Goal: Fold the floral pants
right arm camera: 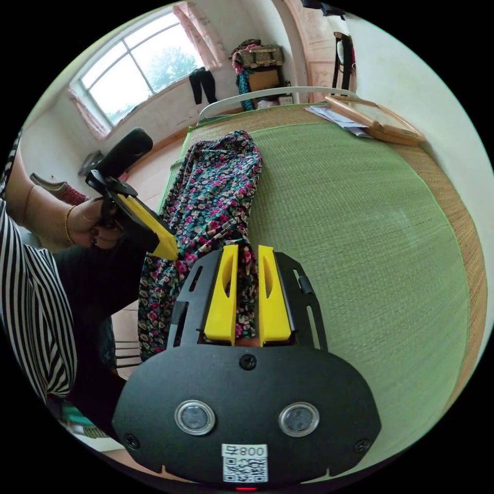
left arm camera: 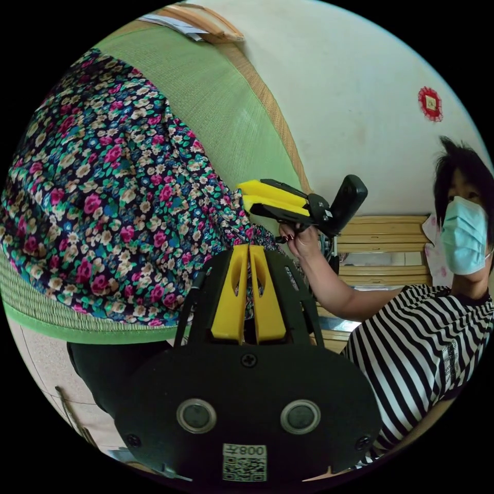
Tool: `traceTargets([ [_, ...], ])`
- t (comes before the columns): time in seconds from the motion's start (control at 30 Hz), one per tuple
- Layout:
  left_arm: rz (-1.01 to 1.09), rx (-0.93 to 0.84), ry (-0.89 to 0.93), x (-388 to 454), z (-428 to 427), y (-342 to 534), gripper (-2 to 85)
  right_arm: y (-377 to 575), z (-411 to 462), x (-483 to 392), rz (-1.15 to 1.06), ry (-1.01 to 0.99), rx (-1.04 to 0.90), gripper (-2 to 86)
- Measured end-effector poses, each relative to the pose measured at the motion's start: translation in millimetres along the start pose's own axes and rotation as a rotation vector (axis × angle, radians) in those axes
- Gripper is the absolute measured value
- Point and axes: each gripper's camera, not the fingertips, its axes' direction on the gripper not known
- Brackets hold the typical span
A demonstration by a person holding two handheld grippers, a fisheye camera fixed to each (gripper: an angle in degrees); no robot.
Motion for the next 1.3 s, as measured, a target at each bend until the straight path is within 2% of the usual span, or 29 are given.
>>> traceTargets([
  [0.1,-0.005,0.014,0.01,0,7,1,0.2,-9,4,7,-0.012,-0.029,-0.018,1.9],
  [0.27,0.019,0.028,0.008,3,24,2,0.2,-15,-12,19,0.036,-0.037,0.012,0.2],
  [0.47,0.102,0.02,-0.088,12,59,-14,0.2,-12,-44,76,0.299,-0.133,0.1,0.1],
  [0.6,0.145,0.005,-0.155,19,82,-21,0.2,-21,-41,106,0.395,-0.18,0.049,0.2],
  [0.93,0.307,0.007,-0.203,38,136,-41,0.2,-44,-53,121,0.431,-0.218,0.015,0.8],
  [1.1,0.339,-0.174,-0.385,41,191,-62,0.2,-46,-65,123,0.459,-0.223,0.029,2.4],
  [1.3,0.439,-0.108,-0.354,57,202,-65,0.4,-29,-91,91,0.445,-0.221,0.052,4.5],
])
